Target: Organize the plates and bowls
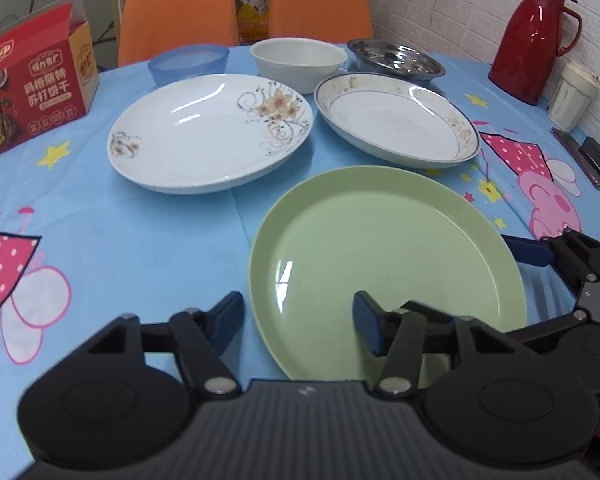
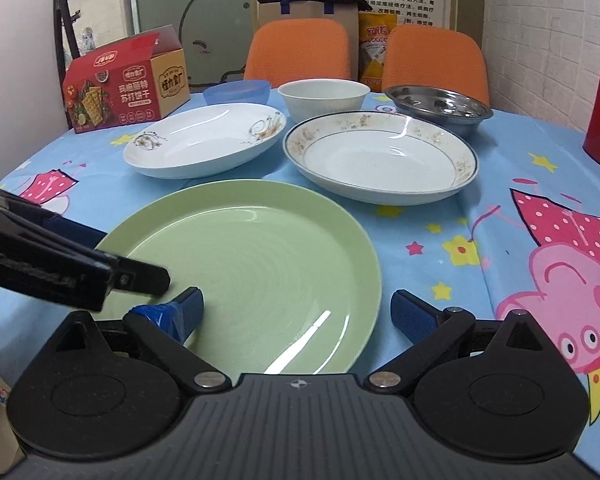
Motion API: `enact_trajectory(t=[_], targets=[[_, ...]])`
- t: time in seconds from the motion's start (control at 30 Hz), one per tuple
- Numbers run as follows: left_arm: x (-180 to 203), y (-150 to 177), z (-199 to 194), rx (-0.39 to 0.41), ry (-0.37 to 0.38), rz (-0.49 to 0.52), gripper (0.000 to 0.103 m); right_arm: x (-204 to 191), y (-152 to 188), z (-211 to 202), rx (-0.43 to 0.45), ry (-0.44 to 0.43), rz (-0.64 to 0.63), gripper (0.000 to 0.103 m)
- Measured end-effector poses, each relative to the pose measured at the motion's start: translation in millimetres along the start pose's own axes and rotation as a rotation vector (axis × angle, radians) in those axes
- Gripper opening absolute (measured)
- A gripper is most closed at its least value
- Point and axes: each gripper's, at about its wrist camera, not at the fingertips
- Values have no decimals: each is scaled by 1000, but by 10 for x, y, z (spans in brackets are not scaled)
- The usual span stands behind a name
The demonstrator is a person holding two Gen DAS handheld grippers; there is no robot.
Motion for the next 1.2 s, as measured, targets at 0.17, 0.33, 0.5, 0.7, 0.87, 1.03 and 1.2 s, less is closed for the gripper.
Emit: enact_trajectory(t=[0.17, 0.33, 0.5, 0.7, 0.87, 1.03, 1.2], targets=[[-22, -27, -21, -3, -11, -43, 43, -119, -38, 20, -6, 29, 26, 87], [-267, 59, -307, 40, -71, -94, 43, -382, -112, -103, 41, 9, -6, 88], [-685, 261, -474, 25, -146, -176, 43, -750, -174, -19, 51, -94, -30, 89], [-934, 426, -446, 8, -174, -214, 44, -1033, -164, 217, -4, -153, -45, 89], [-941, 391, -377, 33, -162, -203, 45, -1066, -165, 261, -8, -112, -58, 89], [-971, 415, -355, 47, -122, -193, 61, -1050, -163, 272, -19, -114, -78, 90], [-1129, 403, -521, 128, -60, -267, 71, -805, -298, 116, 24, -146, -22, 88]])
Point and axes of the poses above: each gripper's, at about its wrist camera, not at the fingertips, and z roughly the way its jaws point, x to its right, y to its underside, and after that the axes turned 1 degree about -y, right-handed
